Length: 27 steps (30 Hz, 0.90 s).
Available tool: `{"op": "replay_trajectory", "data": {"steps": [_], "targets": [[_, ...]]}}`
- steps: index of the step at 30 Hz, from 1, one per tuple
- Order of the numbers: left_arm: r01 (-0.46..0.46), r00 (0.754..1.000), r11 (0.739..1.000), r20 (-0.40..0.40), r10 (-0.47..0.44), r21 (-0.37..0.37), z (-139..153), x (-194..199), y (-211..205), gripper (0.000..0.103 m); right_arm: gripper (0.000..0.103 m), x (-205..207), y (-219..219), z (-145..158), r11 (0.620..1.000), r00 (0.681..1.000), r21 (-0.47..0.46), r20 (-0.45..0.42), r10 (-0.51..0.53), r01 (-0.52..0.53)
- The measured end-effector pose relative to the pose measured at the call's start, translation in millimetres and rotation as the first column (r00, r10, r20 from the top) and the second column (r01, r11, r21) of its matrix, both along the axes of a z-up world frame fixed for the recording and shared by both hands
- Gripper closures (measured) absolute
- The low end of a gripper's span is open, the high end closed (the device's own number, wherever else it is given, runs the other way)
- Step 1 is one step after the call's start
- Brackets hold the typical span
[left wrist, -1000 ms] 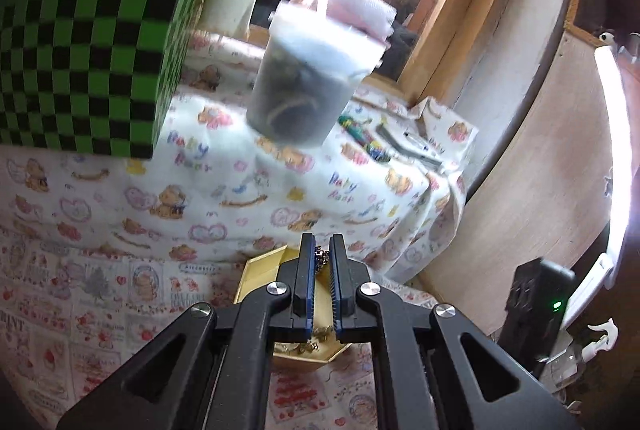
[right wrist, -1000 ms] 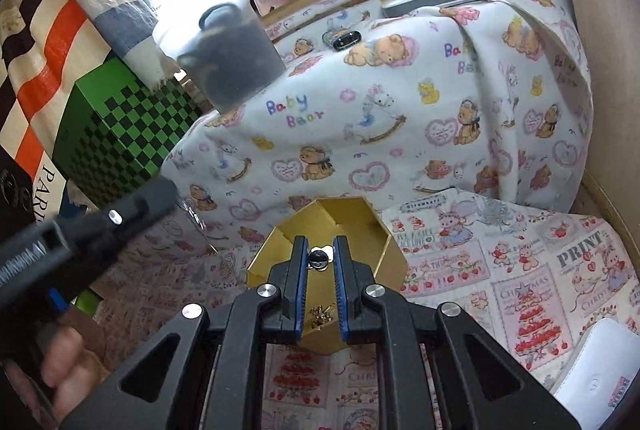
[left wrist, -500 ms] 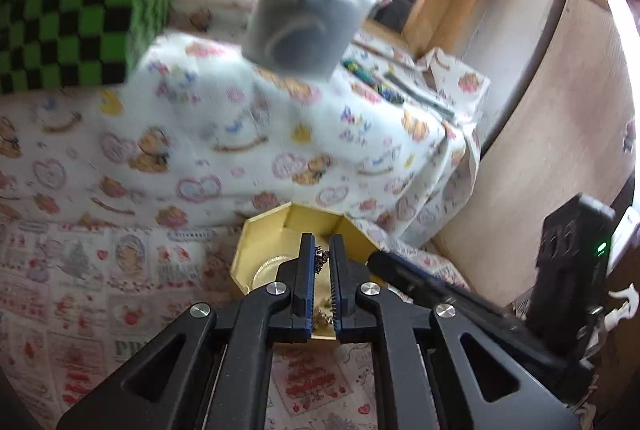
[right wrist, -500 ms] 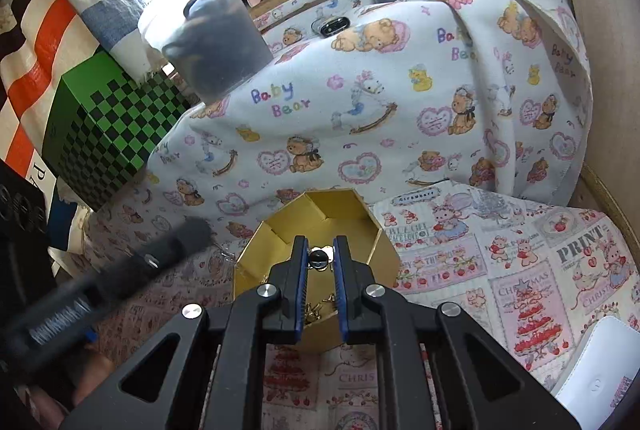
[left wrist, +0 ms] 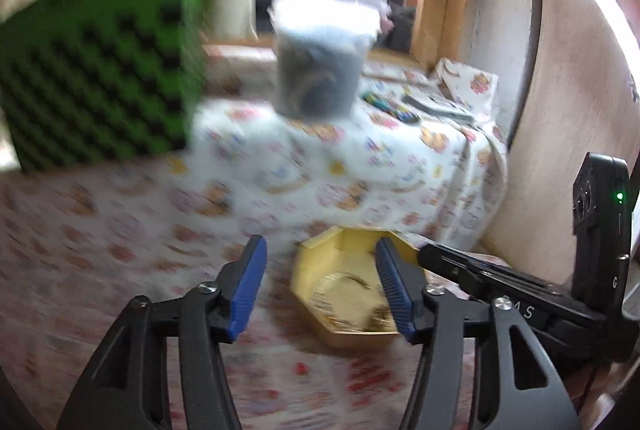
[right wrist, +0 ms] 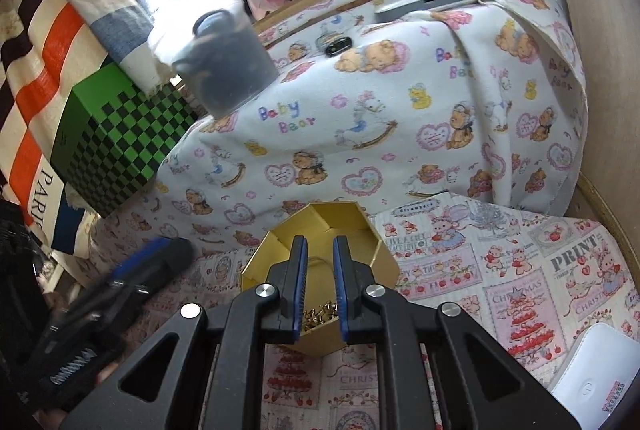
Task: Organize jewelry
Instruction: 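Open the left tool to drop the chain in the box while the right tool releases the charm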
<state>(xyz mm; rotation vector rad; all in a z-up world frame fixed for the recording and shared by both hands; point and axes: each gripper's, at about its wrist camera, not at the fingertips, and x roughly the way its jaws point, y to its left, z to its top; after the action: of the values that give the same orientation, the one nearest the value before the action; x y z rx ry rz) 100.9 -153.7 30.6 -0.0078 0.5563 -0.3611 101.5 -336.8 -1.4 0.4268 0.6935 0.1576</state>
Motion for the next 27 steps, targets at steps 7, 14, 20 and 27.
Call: {"op": "replay_trajectory", "data": {"steps": [7,14,20,27], "targets": [[-0.067,0.995,0.997,0.066,0.069,-0.041,27,-22,41,0.035,0.087,-4,15,7,0.997,0.999,-0.075,0.028,0.019,-0.016],[-0.125,0.982,0.987,0.126,0.137,-0.103,49,-46,84,0.021,0.048,-12,26,16,0.990,0.996,-0.137,0.085,0.028,-0.016],[-0.190,0.960,0.978,0.195,0.202,-0.083,59,-61,112,0.020,0.034,-25,39,30,0.986,0.987,-0.163,0.146,0.064,-0.040],[-0.248,0.929,0.965,0.261,0.263,-0.089,53,-78,132,0.004,0.017,-39,56,42,0.977,0.976,-0.209,0.203,0.081,-0.037]]}}
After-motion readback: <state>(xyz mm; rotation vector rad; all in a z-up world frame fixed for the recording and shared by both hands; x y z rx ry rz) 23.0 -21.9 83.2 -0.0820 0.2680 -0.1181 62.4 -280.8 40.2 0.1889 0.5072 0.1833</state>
